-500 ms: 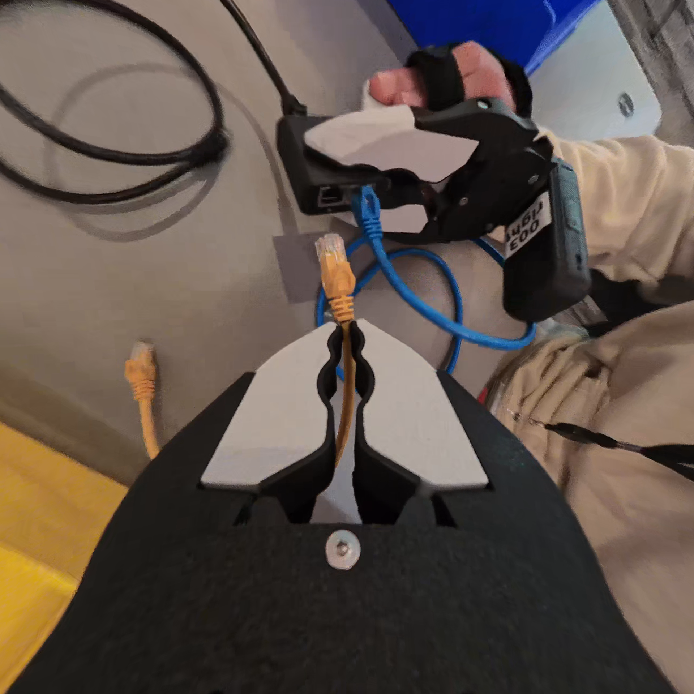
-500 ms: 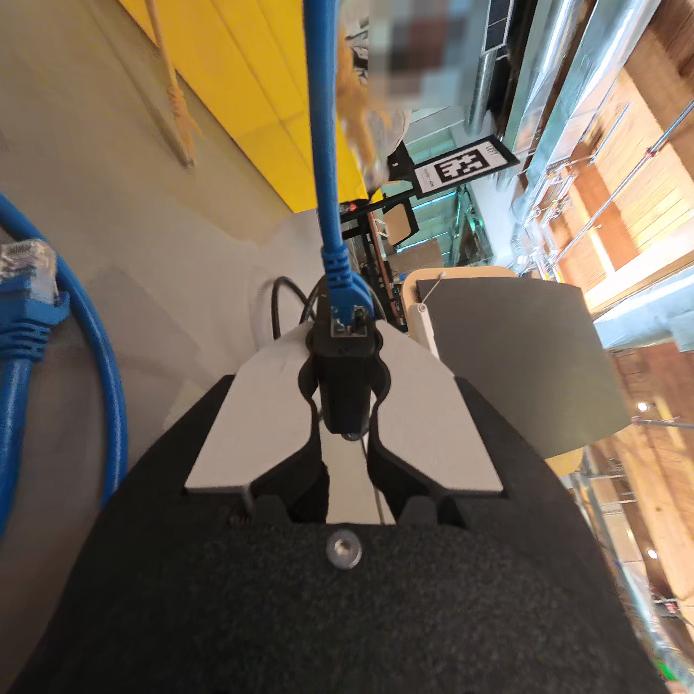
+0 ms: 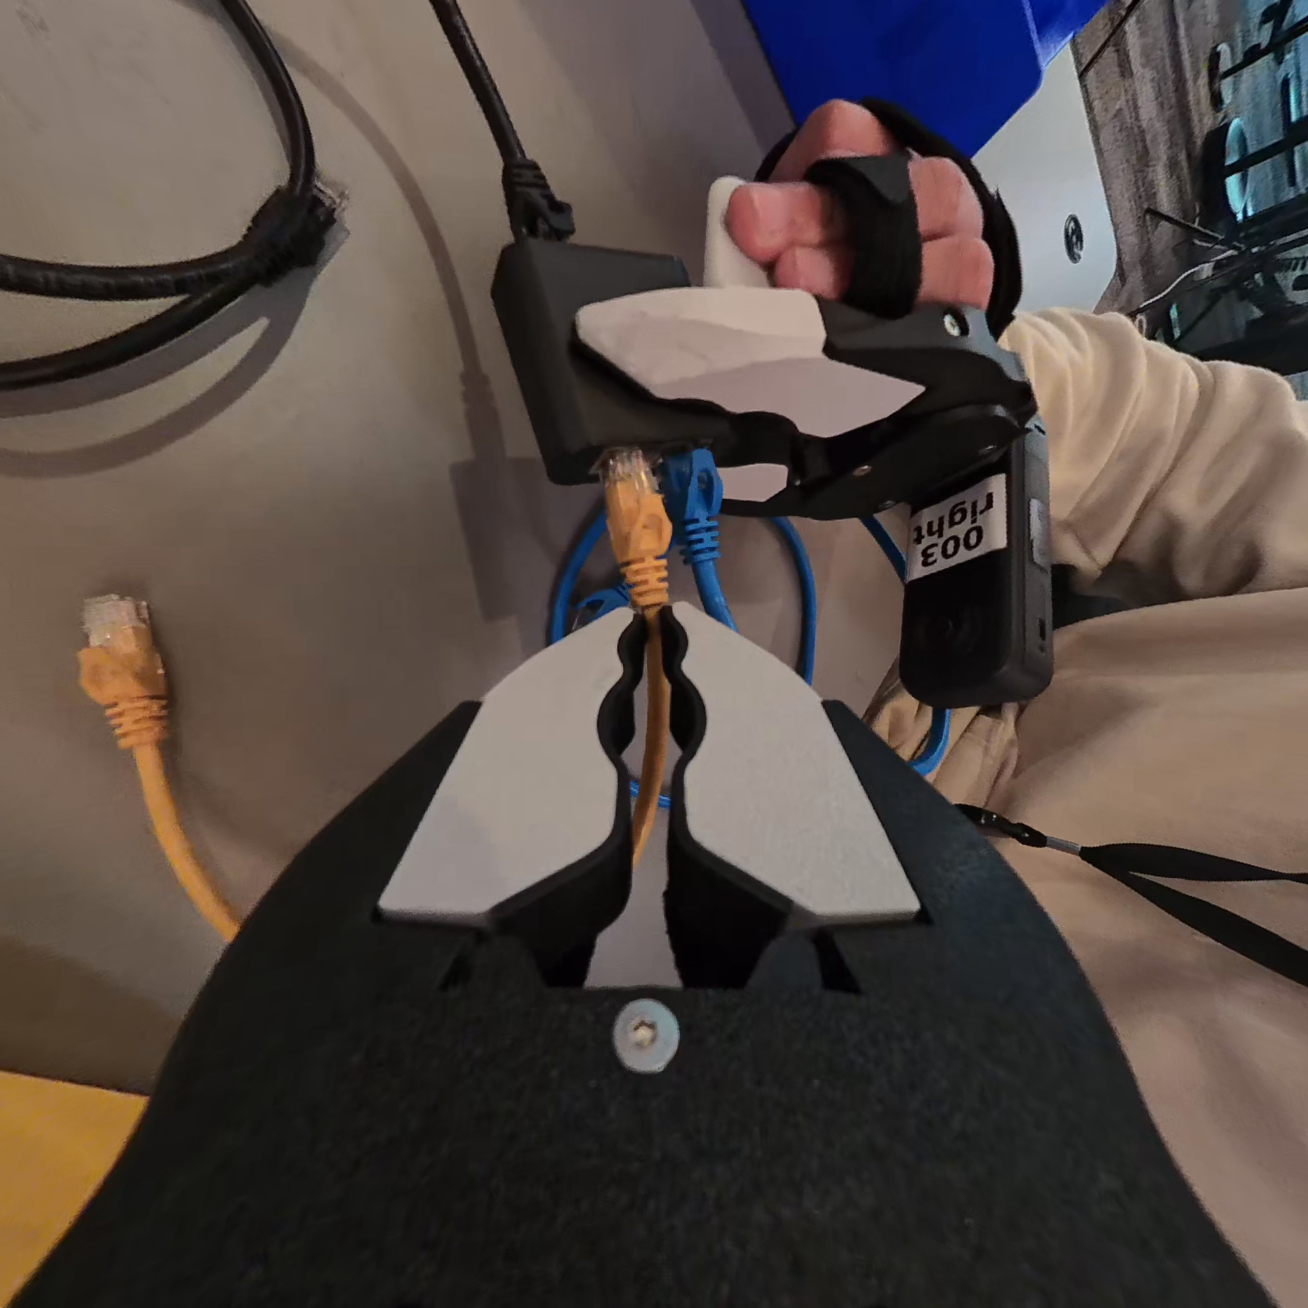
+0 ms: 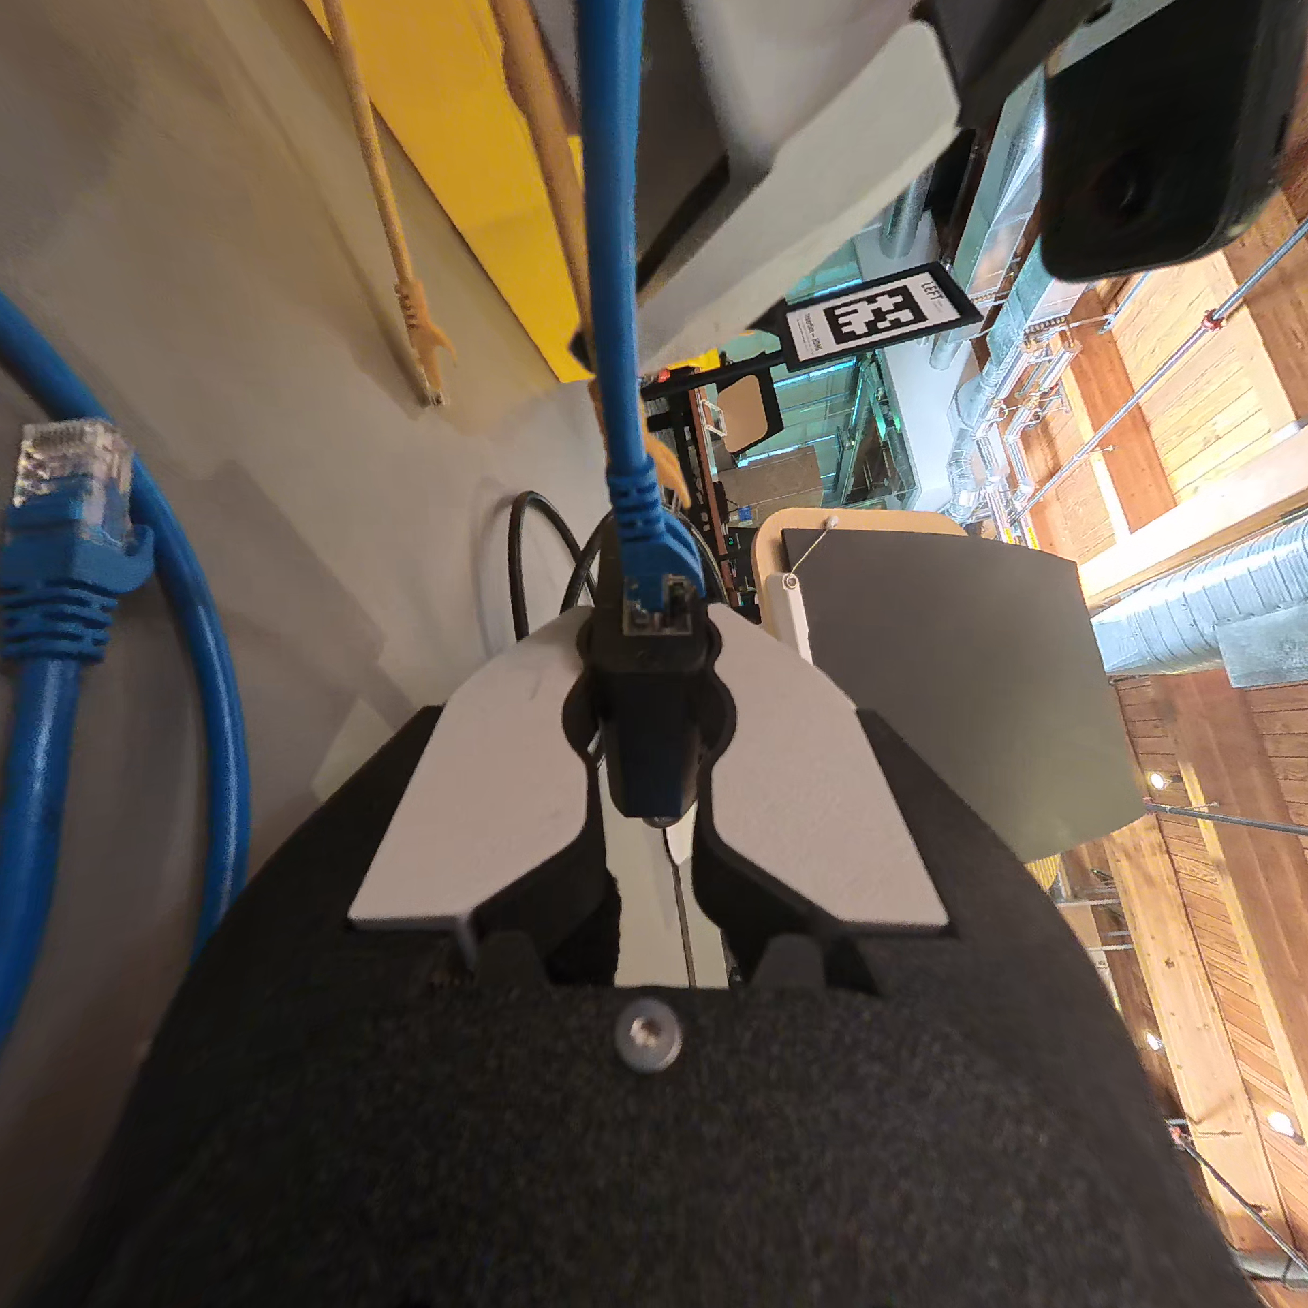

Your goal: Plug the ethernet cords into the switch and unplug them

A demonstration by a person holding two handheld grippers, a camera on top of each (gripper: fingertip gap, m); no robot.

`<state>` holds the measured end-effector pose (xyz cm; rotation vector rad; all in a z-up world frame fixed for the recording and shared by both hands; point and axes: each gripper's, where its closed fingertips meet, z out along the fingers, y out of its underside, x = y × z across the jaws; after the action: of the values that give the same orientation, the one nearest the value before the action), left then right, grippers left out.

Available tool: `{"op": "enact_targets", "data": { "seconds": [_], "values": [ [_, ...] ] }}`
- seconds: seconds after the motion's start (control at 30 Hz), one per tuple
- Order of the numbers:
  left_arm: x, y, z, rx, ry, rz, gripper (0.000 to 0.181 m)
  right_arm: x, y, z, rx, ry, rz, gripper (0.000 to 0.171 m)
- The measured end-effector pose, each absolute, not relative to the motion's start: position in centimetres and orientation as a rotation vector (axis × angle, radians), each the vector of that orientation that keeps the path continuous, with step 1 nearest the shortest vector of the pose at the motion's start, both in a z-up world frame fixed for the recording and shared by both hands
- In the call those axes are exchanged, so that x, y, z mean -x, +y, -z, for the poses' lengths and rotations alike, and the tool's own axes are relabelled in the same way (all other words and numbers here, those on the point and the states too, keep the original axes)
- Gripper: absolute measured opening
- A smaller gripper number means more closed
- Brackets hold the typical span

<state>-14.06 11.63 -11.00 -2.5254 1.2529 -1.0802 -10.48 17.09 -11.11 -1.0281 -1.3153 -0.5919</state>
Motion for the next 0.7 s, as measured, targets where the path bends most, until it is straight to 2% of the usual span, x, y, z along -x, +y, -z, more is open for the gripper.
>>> {"op": "enact_targets", "data": {
  "seconds": [0.27,0.57,0.7],
  "values": [
    [13.7,12.3,10.8,2.497,1.192,1.115,0.004,10.5,17.3,11.4,1.051,-1.320,0.601,0.024],
    [13.0,12.9,10.8,2.058,1.362,0.542,0.004,10.1,17.5,11.7,1.141,-1.294,0.497,0.023],
    [13.2,12.9,11.1,2.006,1.316,0.501,0.003,10.4,17.2,12.0,1.152,-1.299,0.488,0.024]
  ]
}}
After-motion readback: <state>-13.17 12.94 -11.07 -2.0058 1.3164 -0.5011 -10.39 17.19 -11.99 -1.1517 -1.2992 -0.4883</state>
